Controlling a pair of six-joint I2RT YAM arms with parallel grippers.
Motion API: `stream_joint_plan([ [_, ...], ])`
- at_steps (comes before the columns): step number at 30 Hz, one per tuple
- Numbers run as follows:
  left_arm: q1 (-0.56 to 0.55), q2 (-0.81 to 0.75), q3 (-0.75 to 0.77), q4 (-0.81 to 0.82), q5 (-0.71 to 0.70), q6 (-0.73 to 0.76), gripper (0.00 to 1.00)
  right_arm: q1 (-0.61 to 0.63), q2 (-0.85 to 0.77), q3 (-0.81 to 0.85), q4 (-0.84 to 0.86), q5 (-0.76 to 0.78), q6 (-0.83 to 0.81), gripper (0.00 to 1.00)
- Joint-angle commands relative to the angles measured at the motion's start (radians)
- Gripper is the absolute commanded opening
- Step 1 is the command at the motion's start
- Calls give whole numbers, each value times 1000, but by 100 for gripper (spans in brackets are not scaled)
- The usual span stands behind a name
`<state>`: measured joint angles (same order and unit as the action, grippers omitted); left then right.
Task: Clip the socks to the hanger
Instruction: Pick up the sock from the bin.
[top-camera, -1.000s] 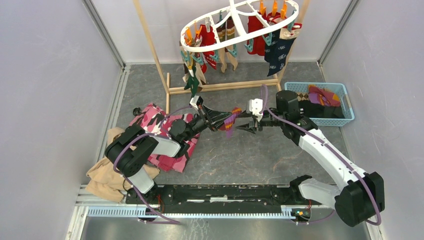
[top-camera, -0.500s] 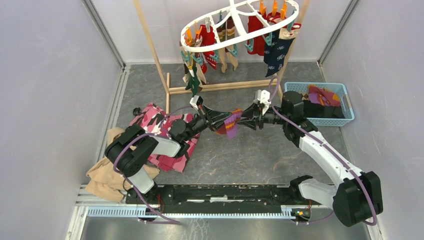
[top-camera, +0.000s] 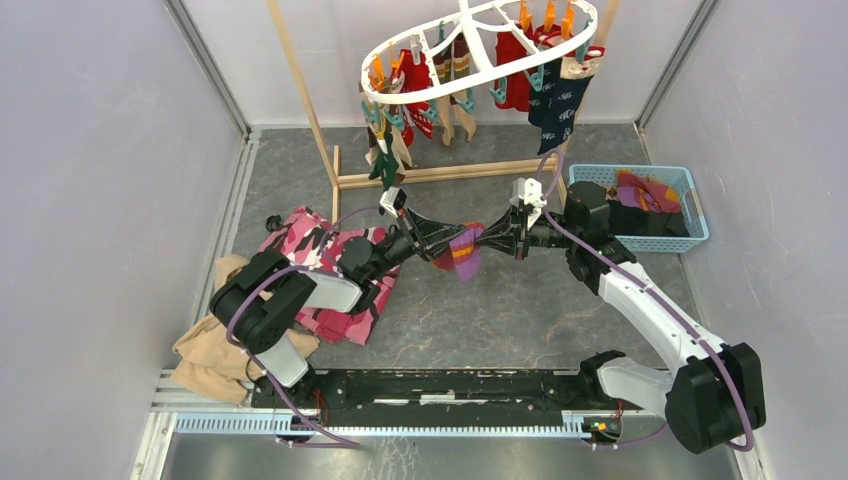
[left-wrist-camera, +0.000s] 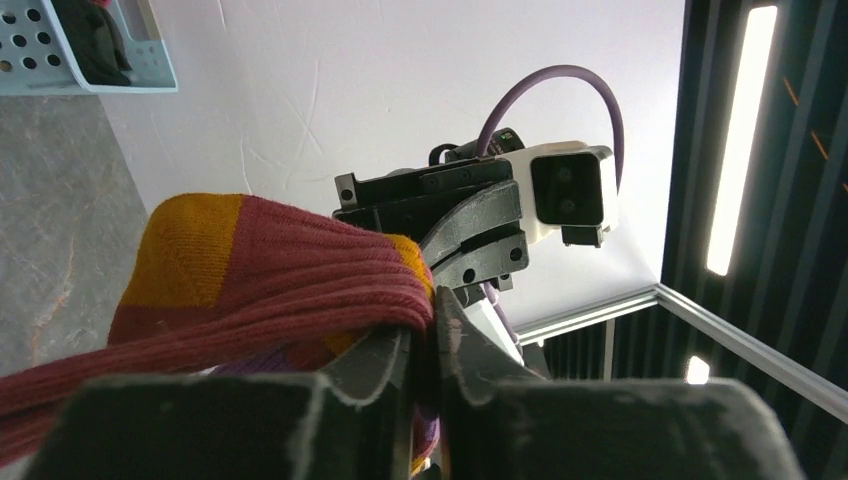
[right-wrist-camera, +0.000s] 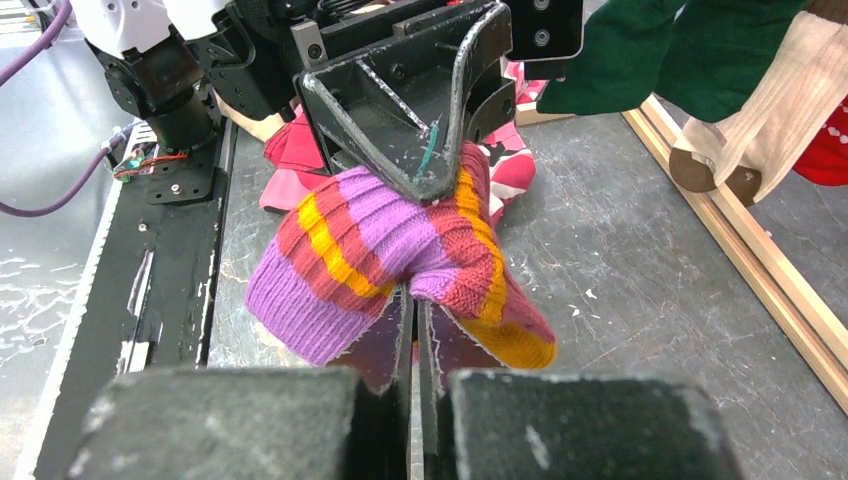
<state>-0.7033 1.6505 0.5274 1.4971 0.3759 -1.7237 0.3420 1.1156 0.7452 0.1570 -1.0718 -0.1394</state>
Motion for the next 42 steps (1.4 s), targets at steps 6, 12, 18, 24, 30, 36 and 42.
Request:
stream_joint_plan([
  [6, 53, -176, -108, -51, 73, 393, 54, -77, -47, 5, 50, -60, 86, 0],
  [12, 20, -530, -153, -687, -9, 1003, 72, -103, -45, 13, 54, -88, 101, 0],
  [18, -256, -765, -246, -812, -227, 1644, 78, -110, -36, 26, 35, -127, 85, 0],
  [24, -481, -689, -291, -735, -466, 2324, 84, -111, -37, 24, 29, -134, 79, 0],
  [30, -529, -479, -311, -330, -727, 2705, 90, -112, -30, 20, 31, -132, 83, 0],
  [36, -529, -335, -238, -167, -793, 2828, 92, -111, -22, 19, 33, -127, 86, 0],
  [42, -527, -255, -172, -165, -782, 2894, 91, -111, -14, 13, 52, -129, 109, 0],
])
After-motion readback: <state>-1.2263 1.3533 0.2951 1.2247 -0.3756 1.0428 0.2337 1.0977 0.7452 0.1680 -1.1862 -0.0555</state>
